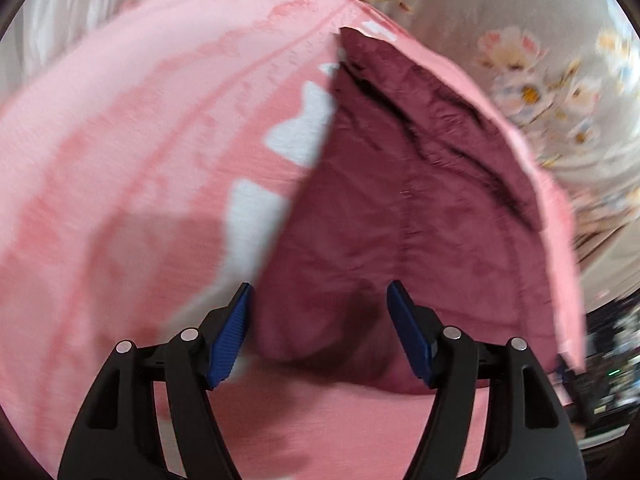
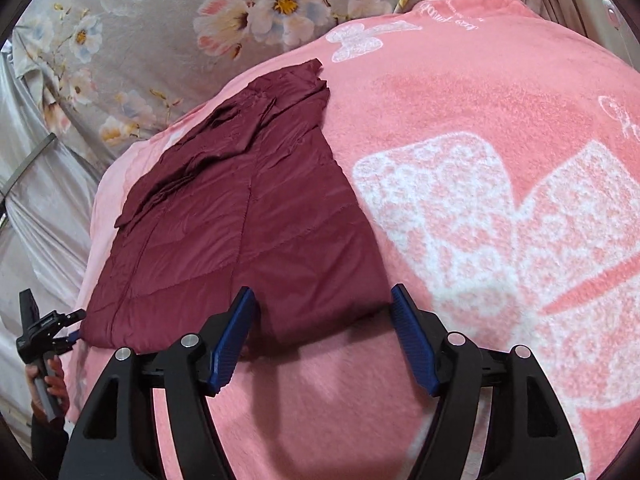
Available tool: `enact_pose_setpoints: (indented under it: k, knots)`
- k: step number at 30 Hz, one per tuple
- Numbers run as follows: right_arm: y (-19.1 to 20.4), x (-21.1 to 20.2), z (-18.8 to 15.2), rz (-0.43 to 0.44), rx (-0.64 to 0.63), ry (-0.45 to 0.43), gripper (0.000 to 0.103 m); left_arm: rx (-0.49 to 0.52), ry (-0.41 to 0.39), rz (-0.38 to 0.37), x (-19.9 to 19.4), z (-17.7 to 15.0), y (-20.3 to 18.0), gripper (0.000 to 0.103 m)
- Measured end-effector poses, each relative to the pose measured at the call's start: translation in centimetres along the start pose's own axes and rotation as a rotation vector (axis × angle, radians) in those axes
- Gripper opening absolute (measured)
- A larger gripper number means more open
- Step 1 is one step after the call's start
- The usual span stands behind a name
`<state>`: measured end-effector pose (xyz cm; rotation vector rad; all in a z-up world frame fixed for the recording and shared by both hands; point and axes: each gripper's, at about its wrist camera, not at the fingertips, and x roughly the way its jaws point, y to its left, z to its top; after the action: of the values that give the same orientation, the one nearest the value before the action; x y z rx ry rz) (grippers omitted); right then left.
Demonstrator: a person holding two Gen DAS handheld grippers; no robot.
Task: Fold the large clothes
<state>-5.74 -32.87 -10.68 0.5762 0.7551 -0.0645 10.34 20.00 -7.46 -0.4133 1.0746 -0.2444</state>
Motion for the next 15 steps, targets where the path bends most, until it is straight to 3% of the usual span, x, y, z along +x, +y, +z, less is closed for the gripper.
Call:
enact_pose_setpoints:
  k: [2,3,4,6,7,9,15]
  knots:
    - [0.4,0.6,0.3,0.03,0.015,-0.003,0.069,-0.04,-0.007,-0.02,0.9,0.3,-0.5,0.064]
    - [0.6,0.9,0.5,0.033,0.017,-0.008,0.068,-0.053,-0.02,-0.016,1.1,0.4,-0.6,0.055]
    - [0.8,1.2,0.7,0.04,0.017,-0.012,0.064,-0.058,-0.025,-0.003,1.3,0.5,-0.8,0.035]
    - [1.0,1.5,1.0,0.052,0.03,-0.004,0.03,-0.081,-0.022,-0.014,1.3,0.4,-1.0,0.02]
    - [1.1,1.3,1.2,0.06,0.043,-0.015,0.022,-0.09,-0.024,-0.025,1.0,0.3,-0.9,0.013]
    - [1.4,0.1,1.3,0.099,0.048,-0.056,0.009,-0.079,-0.045,-0.044,-0.3,0.2,-1.3,0.009]
    - [3.7,-6.6,0.7,0.147,-0.038,-0.216,0.004,-0.038,-0.121,-0.131,-6.2,-0.8,-2.4,0.005]
